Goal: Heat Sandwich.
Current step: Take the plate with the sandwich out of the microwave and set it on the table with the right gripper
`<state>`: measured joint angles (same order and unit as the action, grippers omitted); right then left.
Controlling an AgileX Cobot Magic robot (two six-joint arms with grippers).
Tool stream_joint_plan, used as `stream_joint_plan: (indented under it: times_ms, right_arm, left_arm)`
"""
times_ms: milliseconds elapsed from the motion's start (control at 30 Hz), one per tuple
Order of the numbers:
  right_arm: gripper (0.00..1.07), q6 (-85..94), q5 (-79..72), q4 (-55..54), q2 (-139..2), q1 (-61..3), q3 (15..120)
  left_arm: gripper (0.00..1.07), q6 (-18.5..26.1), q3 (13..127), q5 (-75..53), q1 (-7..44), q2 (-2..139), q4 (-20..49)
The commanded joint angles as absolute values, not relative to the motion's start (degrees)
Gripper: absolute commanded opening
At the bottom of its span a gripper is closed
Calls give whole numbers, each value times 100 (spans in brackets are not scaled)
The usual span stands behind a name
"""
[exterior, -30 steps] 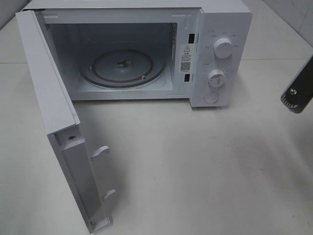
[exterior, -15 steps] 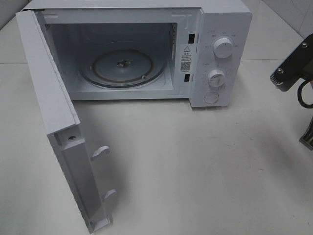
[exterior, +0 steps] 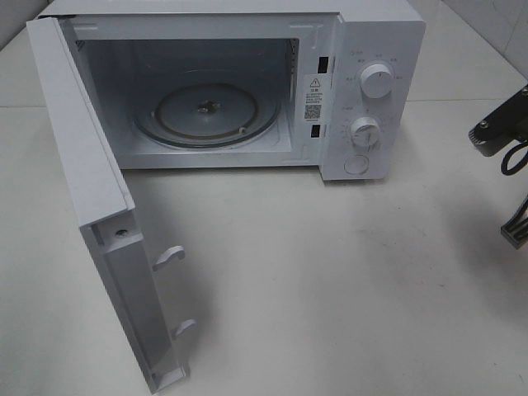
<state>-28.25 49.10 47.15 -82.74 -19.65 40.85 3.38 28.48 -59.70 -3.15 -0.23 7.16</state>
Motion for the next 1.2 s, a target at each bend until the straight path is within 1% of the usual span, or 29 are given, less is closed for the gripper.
stream_joint_plan:
  times_ms: [33, 433, 1200]
  right_arm:
    - [1, -2956, 4801, 4945, -8445, -1765, 4137]
    - [1, -3833, 4309, 5220, -9351, -1261, 4137]
    - [2, -5088, 3890, 5976, -10456, -1261, 4137]
  left_arm:
    - [104, 350, 2830, -5924, -321, -189, 745]
    - [104, 350, 2830, -5924, -321, -189, 745]
    - [104, 350, 2830, -5924, -321, -189, 745]
